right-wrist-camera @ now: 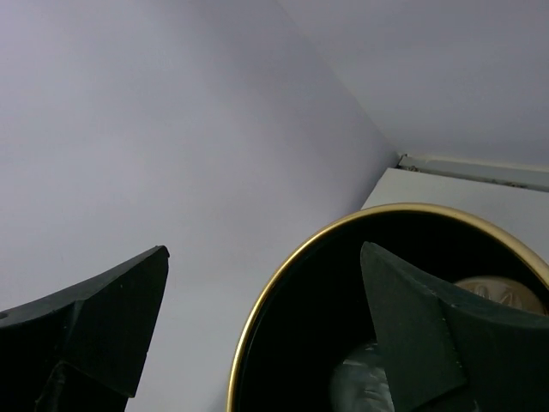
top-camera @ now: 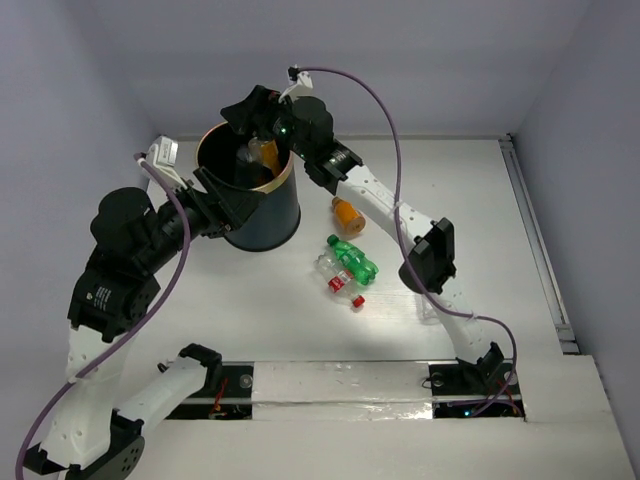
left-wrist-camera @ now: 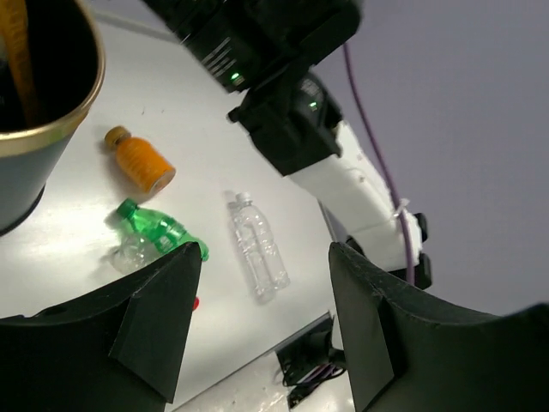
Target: Put the plastic bottles in the bin
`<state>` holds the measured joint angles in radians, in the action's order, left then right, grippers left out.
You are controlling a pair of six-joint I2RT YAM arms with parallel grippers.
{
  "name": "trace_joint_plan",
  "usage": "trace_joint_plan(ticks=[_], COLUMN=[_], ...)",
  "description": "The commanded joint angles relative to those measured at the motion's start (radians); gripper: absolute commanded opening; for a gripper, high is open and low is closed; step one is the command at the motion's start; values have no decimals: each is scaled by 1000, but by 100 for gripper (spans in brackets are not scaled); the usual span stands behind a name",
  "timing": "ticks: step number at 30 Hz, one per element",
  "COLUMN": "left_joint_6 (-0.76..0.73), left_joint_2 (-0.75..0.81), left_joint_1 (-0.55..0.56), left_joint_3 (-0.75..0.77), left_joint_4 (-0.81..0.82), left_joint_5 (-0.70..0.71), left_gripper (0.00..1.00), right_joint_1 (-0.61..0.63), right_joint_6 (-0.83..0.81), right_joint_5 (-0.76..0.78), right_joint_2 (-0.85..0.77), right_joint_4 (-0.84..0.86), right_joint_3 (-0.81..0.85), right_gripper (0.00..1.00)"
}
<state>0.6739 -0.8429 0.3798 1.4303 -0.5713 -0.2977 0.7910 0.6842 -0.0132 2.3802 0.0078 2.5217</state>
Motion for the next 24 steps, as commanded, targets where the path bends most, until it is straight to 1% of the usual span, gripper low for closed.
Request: trace_joint_plan(ticks=[1, 4, 5, 6, 7, 8, 9, 10, 11, 12, 13, 14, 15, 16, 17, 18, 19, 20, 21, 22, 23, 24], left_joint_6=[-5, -8, -8, -7, -5, -4, -2, 0, 16, 32, 48, 67, 94, 105, 116, 142, 154, 167, 191, 205, 216, 228], left_joint_2=[28, 44, 48, 51, 50, 51, 50, 45, 35, 31, 28, 15, 2, -17, -57, -77, -96, -132, -149, -171, -214, -231], left_joint_1=[4, 4, 4, 4, 4, 4, 4, 25, 43, 69, 102, 179, 214, 243, 292, 309, 324, 340, 349, 360, 360, 360], left_joint_3=[-39, -86, -118, -137, -155, -206, -238, -264, -325, -359, -390, -445, -470, -490, -525, -544, -559, -585, -596, -603, -614, -619], left_joint_4=[-1, -19, -22, -25, -25, -15, -4, 19, 33, 54, 100, 122, 137, 163, 178, 194, 238, 264, 283, 318, 339, 358], left_joint_5=[17, 28, 28, 25, 20, 14, 3, -17, -18, 1, 24, 54, 105, 121, 138, 152, 161, 164, 178, 180, 181, 184], left_gripper=[58, 58, 59, 59, 59, 58, 51, 46, 42, 33, 27, 22, 12, 8, 3, 0, 0, 0, 0, 1, 9, 30], right_joint_1=[-1, -1, -1, -1, -10, -10, -27, -47, -58, -67, -78, -93, -93, -108, -108, -136, -150, -165, -203, -220, -236, -246], right_joint_6=[-49, -78, -103, -116, -129, -143, -144, -149, -159, -164, -170, -182, -184, -184, -173, -166, -155, -126, -111, -95, -69, -58], right_joint_5=[10, 10, 10, 42, 54, 62, 61, 61, 70, 78, 87, 96, 125, 140, 154, 176, 189, 203, 212, 213, 214, 226], right_joint_2=[-104, -159, -183, -214, -289, -332, -381, -491, -553, -616, -680, -814, -882, -950, -1081, -1142, -1198, -1254, -1350, -1393, -1433, -1469], right_joint_4=[27, 18, 17, 18, 21, 24, 32, 35, 35, 26, 18, 8, -38, -61, -87, -148, -187, -222, -294, -327, -354, -399], right_joint_3=[-7, -41, -91, -127, -171, -272, -331, -397, -469, -621, -702, -783, -863, -1020, -1096, -1167, -1296, -1355, -1409, -1460, -1545, -1581], right_gripper=[99, 100, 100, 100, 96, 88, 73, 33, 17, 0, 0, 0, 0, 0, 0, 0, 0, 0, 0, 0, 0, 0])
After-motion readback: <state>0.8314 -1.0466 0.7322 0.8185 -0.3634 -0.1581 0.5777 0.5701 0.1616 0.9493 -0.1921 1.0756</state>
